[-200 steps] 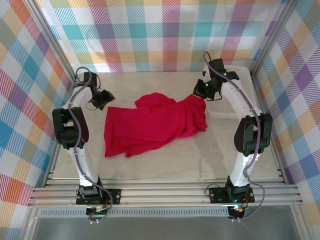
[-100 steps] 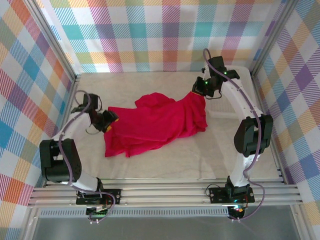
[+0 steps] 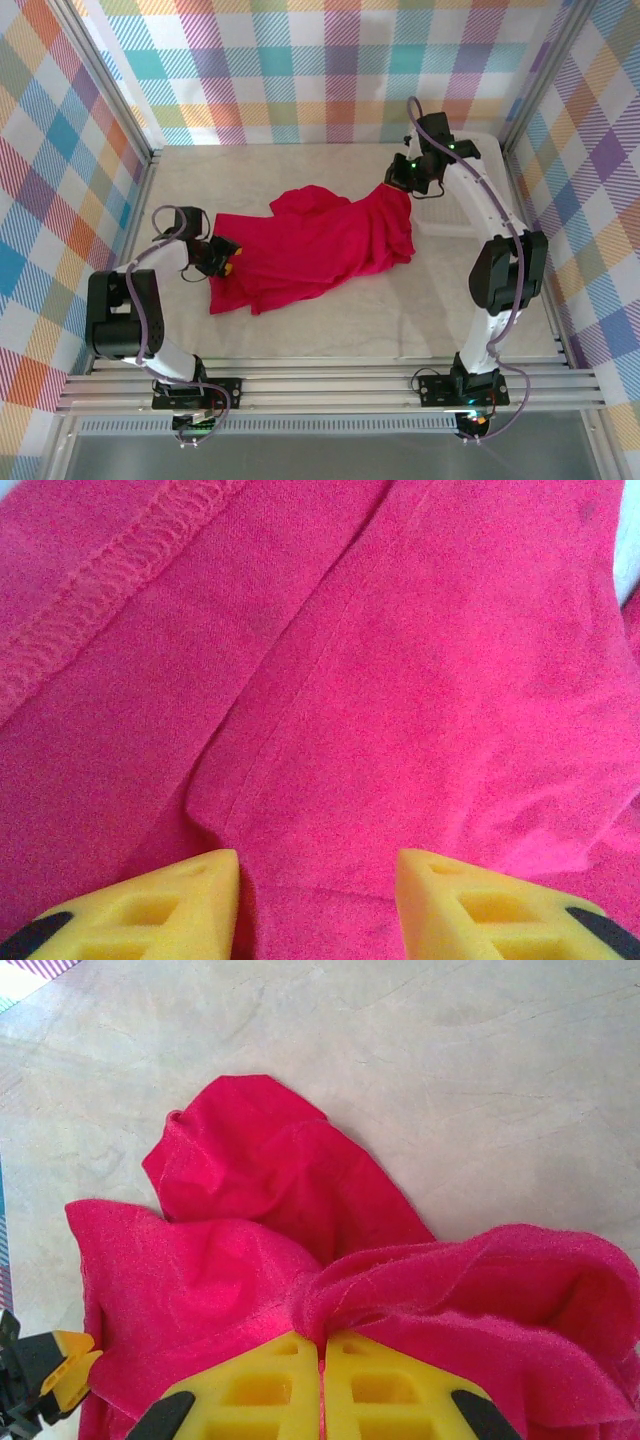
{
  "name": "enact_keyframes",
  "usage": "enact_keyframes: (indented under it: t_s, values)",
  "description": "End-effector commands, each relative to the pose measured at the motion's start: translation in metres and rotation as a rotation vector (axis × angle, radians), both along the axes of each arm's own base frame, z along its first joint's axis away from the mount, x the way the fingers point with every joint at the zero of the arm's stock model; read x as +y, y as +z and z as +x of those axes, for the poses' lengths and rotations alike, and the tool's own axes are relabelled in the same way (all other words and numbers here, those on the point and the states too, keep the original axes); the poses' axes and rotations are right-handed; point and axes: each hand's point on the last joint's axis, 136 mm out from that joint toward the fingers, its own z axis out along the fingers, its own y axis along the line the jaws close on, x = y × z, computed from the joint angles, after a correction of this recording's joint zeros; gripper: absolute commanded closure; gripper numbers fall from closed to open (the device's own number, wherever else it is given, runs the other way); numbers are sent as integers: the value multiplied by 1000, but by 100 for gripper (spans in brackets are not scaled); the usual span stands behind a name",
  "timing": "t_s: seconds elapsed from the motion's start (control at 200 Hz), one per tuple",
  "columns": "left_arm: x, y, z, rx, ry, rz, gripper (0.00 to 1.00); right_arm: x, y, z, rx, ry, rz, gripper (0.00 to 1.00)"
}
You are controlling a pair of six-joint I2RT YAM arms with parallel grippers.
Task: Fold the inside-out t-shirt
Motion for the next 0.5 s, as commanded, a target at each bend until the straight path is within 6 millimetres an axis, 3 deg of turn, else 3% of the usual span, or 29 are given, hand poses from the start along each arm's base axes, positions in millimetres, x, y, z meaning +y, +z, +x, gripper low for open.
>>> enact_keyframes:
  t_s: [0.0,0.195,0.375,0.495]
  values:
    - [-3,-5,9,-4,14,-16,59,2,14,-10,-34,23,-2,100]
    - [-6,-16,11,0,17,-31,64,1,13,-10,-33,19,-5,100]
    - [-5,-12,12,-24,39,-35,100,2,13,-9,-32,18,2,100]
    - [-1,10,16,-65,35,-6,100,2,12,-9,-30,16,1,100]
